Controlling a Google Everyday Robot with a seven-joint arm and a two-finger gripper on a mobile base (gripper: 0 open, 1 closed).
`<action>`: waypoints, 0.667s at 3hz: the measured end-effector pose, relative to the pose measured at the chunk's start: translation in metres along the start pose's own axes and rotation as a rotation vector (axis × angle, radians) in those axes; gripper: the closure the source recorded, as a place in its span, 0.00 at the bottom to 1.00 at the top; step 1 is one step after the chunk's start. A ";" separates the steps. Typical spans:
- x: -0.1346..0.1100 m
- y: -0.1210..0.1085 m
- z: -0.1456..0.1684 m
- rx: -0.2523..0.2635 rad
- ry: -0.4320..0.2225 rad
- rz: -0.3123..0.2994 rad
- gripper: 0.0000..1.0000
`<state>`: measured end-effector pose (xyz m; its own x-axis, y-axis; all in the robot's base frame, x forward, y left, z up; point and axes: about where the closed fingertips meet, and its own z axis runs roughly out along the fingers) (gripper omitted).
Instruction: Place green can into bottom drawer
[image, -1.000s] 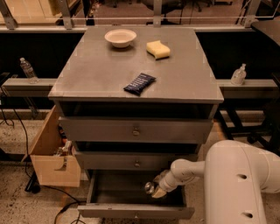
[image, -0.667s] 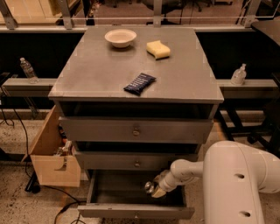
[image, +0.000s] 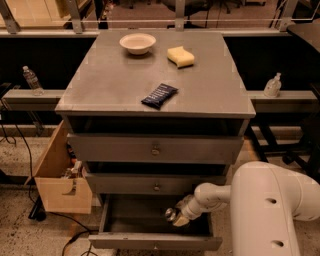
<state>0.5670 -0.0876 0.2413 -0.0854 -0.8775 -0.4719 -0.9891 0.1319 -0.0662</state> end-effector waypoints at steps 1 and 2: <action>0.000 0.001 0.001 -0.003 -0.001 0.000 0.53; -0.001 0.003 0.003 -0.006 -0.001 0.000 0.30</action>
Offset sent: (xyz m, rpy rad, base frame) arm -0.0011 0.0011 -0.0011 0.0008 0.0024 0.0014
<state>0.5644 -0.0852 0.2388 -0.0851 -0.8770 -0.4730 -0.9898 0.1288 -0.0607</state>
